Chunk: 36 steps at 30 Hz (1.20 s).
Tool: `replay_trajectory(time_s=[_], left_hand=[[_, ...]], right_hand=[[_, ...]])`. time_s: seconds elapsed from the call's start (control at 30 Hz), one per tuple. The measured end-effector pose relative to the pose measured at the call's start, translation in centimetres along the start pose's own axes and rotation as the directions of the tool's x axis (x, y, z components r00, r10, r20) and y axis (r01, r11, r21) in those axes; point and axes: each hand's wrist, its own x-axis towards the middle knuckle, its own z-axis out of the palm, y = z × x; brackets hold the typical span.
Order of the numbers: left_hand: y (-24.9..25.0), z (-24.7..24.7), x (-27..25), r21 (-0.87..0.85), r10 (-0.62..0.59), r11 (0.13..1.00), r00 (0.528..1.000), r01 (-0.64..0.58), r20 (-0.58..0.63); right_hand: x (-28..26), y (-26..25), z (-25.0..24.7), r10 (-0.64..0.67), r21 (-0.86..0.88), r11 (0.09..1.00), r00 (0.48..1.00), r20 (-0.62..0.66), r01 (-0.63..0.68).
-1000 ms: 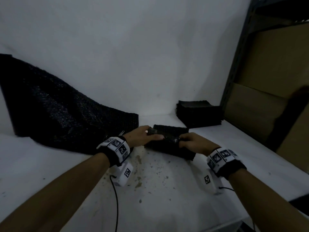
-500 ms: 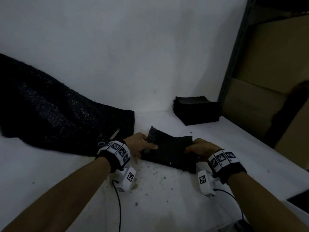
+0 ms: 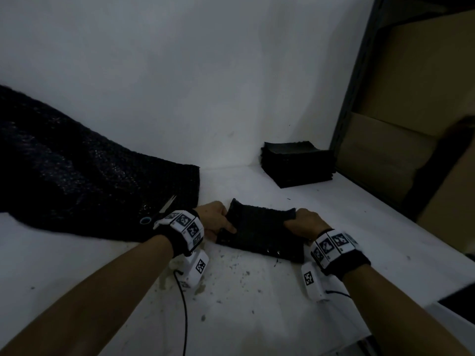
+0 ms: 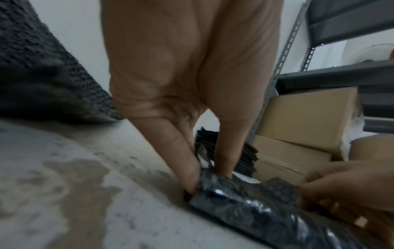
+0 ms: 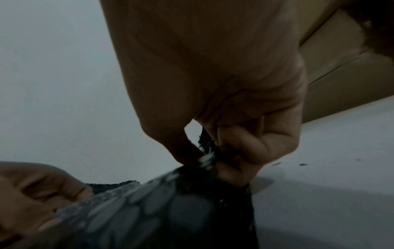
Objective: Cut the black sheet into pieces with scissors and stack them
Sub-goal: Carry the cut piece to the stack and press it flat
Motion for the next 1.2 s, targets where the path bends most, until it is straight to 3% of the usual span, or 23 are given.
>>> replay_trajectory(time_s=[0.2,0.3,0.47,0.6,0.7,0.8,0.93,1.2], left_hand=[[0.2,0.4,0.6,0.069,0.087,0.994,0.995,-0.083,-0.056],[0.1,0.5,1.0,0.089,0.099,0.992,0.994,-0.093,-0.055],[0.6,1.1,0.9,0.284,0.092,0.958,0.985,-0.047,-0.146],[1.3,1.5,0.5,0.354,0.075,0.935,0.986,-0.019,-0.146],[1.4,1.8,0.6,0.369,0.072,0.929,0.984,-0.008,-0.161],[1.4,1.9,0.7,0.346,0.057,0.938,0.981,0.01,-0.183],[1.1,1.7,0.3,0.337,0.044,0.941,0.982,0.021,-0.184],[0.9,1.8,-0.5,0.415,0.063,0.91,0.979,0.023,-0.192]], right_hand=[[-0.4,0.1,-0.2,0.012,-0.11,0.994,0.994,-0.113,-0.024],[-0.5,0.2,-0.3,0.025,-0.129,0.991,0.996,-0.089,-0.036],[-0.3,0.2,-0.4,0.024,-0.15,0.988,0.999,-0.029,-0.028],[0.1,0.1,0.2,0.043,-0.117,0.992,0.997,-0.064,-0.05],[-0.2,-0.4,0.9,-0.067,-0.214,0.976,0.987,-0.146,0.034],[-1.1,-2.0,0.8,-0.239,-0.286,0.933,0.971,-0.03,0.221],[-0.8,-2.8,1.1,-0.183,-0.375,0.893,0.961,0.205,0.25],[-0.3,-1.2,1.9,-0.177,-0.385,0.891,0.965,0.196,0.242]])
